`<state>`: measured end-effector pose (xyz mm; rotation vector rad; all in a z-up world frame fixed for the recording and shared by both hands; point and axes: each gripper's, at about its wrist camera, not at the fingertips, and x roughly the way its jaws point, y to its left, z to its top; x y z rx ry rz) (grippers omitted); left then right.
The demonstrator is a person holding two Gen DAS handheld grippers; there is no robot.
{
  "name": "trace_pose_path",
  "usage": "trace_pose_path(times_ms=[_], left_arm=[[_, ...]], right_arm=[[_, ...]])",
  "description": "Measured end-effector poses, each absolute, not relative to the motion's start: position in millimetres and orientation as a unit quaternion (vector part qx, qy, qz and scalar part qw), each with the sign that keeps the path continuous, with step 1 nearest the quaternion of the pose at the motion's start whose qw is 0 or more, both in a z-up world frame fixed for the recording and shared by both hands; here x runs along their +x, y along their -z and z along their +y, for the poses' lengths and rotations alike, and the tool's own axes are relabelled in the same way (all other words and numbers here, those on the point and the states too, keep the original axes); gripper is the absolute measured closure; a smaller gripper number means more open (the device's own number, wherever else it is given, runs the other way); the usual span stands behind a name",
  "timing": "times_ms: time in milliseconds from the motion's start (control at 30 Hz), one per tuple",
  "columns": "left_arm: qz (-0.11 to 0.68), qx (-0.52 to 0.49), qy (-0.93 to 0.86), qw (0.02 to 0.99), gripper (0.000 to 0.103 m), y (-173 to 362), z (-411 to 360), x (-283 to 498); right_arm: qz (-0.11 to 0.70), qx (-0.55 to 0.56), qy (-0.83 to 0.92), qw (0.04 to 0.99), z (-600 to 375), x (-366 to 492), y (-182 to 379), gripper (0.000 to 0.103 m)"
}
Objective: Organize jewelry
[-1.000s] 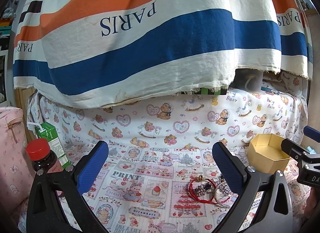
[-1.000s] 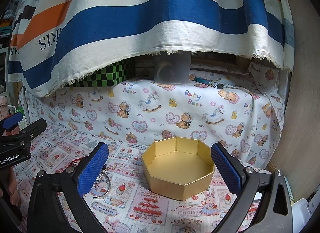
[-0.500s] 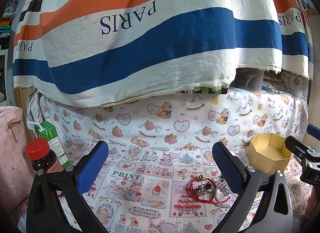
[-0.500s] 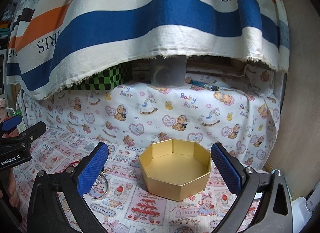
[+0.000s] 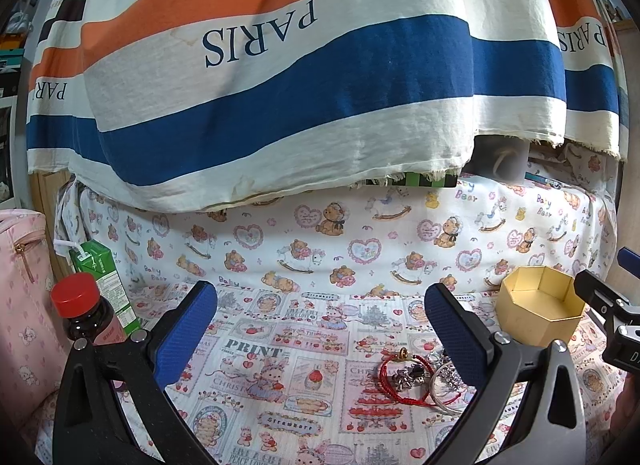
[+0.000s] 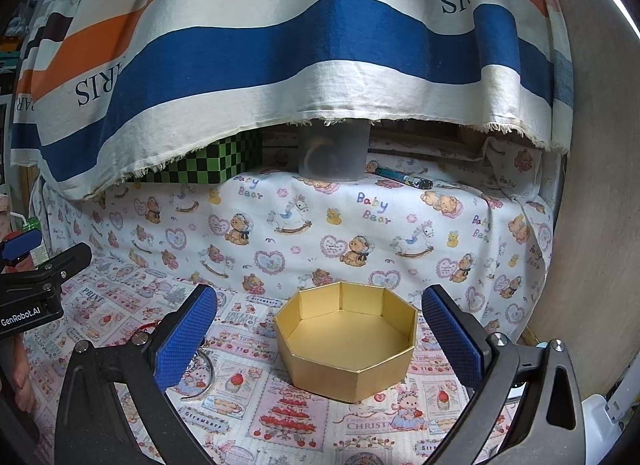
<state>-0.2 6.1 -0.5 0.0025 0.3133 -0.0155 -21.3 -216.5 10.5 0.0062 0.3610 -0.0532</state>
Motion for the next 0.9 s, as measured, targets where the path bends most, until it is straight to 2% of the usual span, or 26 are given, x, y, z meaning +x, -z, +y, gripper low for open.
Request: trace_pose_path(times_ms=[767,900], left_arm=[[0.165,-0.007,0.033,0.986,0.000,1.6,7.1,4.2],[0.144,0.001,0.018,0.989,0.000,-0.5,3.7,-2.7]], right_arm=[[0.189,-0.012,0.021,0.982,-212.7,-20.2,-8.9,0.000],[0.202,-0.003,0.025,0.979,-216.0,-16.2,-6.6,0.000]])
